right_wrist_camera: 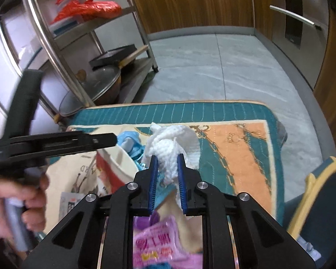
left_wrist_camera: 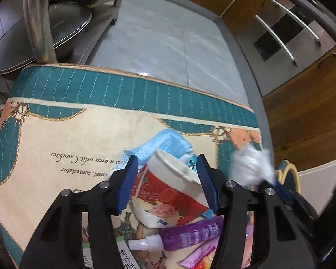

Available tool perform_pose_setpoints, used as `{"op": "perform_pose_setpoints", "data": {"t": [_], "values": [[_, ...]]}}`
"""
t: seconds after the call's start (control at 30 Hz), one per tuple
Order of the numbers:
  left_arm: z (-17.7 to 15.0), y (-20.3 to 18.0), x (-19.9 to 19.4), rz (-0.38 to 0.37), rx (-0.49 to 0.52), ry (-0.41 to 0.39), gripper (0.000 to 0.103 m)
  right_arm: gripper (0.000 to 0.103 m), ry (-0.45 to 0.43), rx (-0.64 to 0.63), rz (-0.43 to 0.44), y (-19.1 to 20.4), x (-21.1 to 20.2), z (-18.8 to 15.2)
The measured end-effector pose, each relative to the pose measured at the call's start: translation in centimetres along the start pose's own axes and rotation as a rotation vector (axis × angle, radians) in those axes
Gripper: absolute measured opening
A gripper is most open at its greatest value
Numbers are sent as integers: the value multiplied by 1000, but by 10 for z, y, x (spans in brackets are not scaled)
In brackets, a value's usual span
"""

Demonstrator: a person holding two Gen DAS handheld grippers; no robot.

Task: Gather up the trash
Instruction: 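Grasp the white tissue with the right tool while the left tool grasps the paper cup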

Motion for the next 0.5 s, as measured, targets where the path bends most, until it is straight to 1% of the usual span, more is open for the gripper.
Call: {"op": "perform_pose_setpoints", "data": {"t": [0.1,0.27,0.3,0.37,0.43,0.5], "values": [[-2,4,1,12,2,7,48,19,-23,10,-2,-3,-18,-3],[-11,8,-10,17,4,-3,47,19,-57,44,-17,-15,-49,-12],[-12,9,-13,16,2,-6,45,19,-63,48,-20,-16,-53,-13],[-16,13,-20,11,-14,-11,37,19,-79,59,-26,-20,-64,-16],[-19,18,-26,16,-23,-15,18,19,-95,72,-28,-22,-75,-18],[-23,24,-33,11,-51,-25,12,19,-114,86,-30,-23,-86,-21]]}}
Point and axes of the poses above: each gripper's, at about its wrist camera, not at the fingertips, and x roughly the way its jaws point, y to its left, z to its top, the point moved 8 cm from there along x, roughly the way its jaws point, and after that the axes turned 1 degree about y, right-handed, at the moved point
